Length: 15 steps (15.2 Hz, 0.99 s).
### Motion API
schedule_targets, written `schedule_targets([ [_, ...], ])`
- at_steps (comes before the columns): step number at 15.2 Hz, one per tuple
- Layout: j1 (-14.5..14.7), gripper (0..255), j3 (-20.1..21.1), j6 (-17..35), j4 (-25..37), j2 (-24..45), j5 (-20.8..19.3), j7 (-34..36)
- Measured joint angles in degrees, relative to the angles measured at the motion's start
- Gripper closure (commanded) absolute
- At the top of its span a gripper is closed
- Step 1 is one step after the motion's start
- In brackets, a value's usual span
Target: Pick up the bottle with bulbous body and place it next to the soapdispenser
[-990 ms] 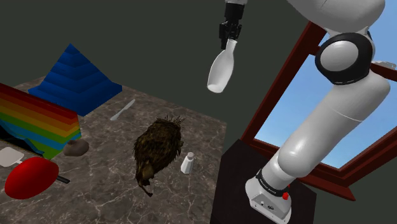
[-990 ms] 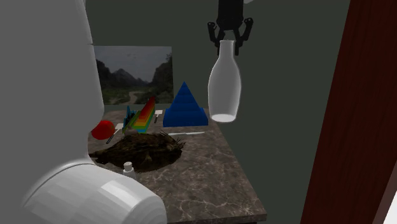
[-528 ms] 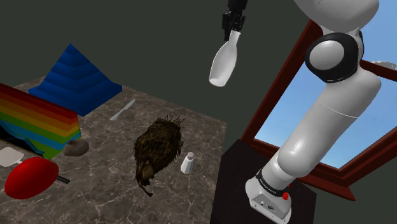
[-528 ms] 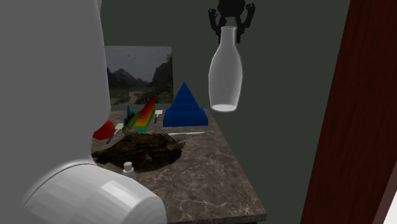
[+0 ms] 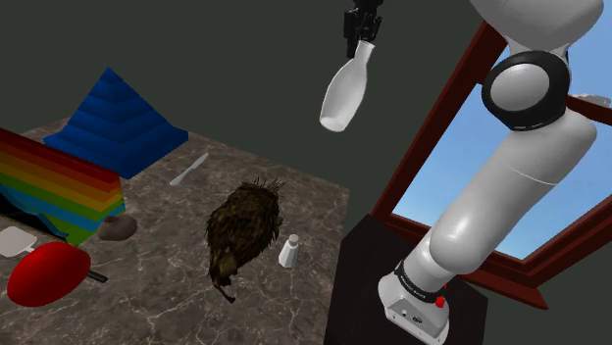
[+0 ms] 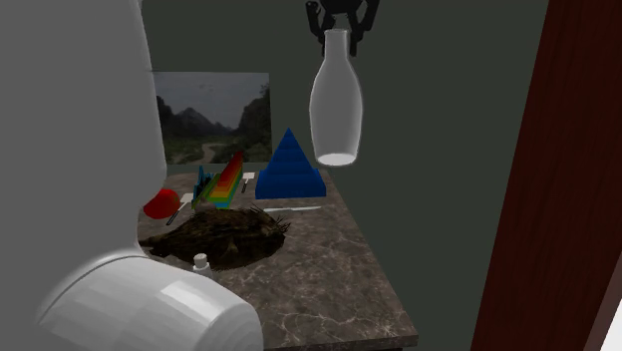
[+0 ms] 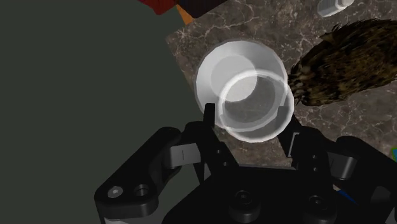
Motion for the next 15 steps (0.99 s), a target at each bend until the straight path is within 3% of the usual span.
schedule_targets([
  [4,2.64,255,2.83,0.80,-6.80,-5.87,0.72,5.76],
  [15,8.52,255,11.69,1.34,-16.01,-14.68,5.29,22.00],
])
